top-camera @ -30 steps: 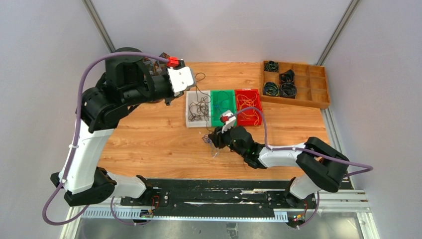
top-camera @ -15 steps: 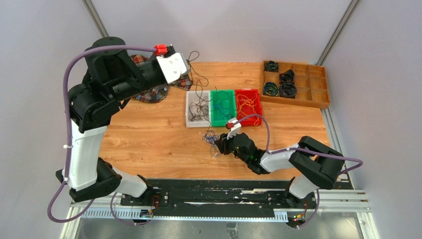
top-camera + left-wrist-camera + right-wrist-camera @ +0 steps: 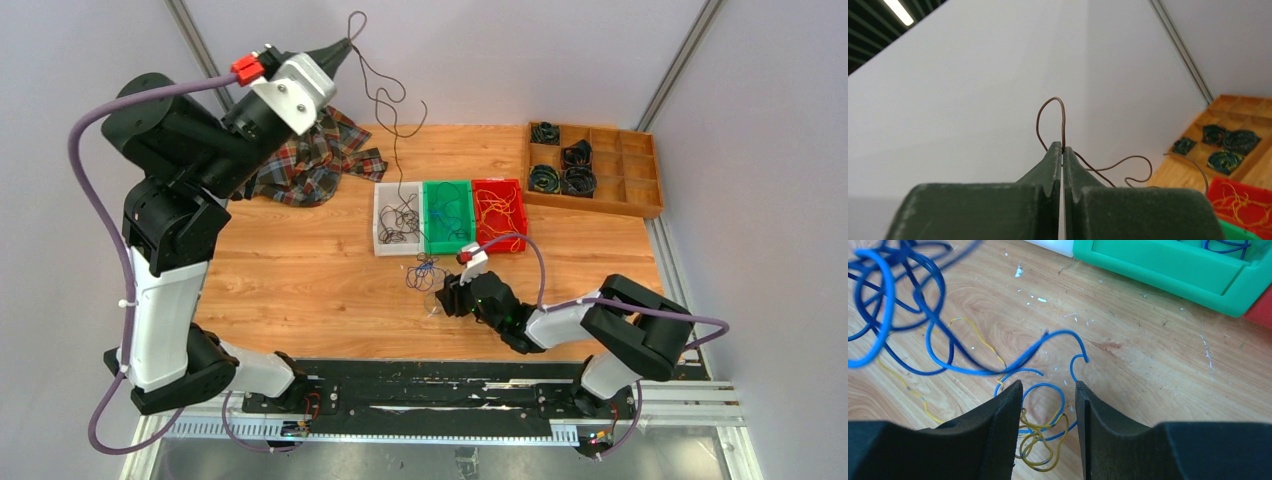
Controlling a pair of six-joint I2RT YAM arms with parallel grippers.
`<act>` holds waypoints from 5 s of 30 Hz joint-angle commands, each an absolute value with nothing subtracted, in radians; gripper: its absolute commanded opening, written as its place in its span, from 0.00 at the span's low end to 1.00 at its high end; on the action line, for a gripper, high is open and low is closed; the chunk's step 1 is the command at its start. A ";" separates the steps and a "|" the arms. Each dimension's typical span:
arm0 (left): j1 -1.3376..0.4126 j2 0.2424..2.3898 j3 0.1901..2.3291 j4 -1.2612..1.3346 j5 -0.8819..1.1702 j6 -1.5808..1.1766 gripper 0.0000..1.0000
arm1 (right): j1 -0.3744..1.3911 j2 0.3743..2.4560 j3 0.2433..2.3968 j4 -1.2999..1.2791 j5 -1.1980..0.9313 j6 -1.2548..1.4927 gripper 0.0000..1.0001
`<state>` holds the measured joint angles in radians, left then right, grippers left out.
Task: Untangle the cables
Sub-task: Untie the cable, then place the cable in the bin.
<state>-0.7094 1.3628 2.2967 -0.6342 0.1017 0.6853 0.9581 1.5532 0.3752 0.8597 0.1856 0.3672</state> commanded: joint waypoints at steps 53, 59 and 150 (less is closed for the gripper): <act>-0.715 1.344 2.324 -0.335 0.130 0.646 0.00 | 0.962 1.569 0.450 0.731 0.203 0.309 0.42; -0.715 1.301 2.166 -0.314 0.116 0.648 0.00 | 0.962 1.444 0.444 0.672 0.217 0.321 0.55; -0.500 1.494 1.567 -0.285 0.000 0.888 0.01 | 0.900 0.869 0.398 0.229 0.489 0.270 0.58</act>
<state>-0.5095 1.5066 1.5898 -0.2607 -0.0254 0.8585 0.9192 0.8734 0.4046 0.2398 0.4576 0.2691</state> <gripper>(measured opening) 0.011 0.583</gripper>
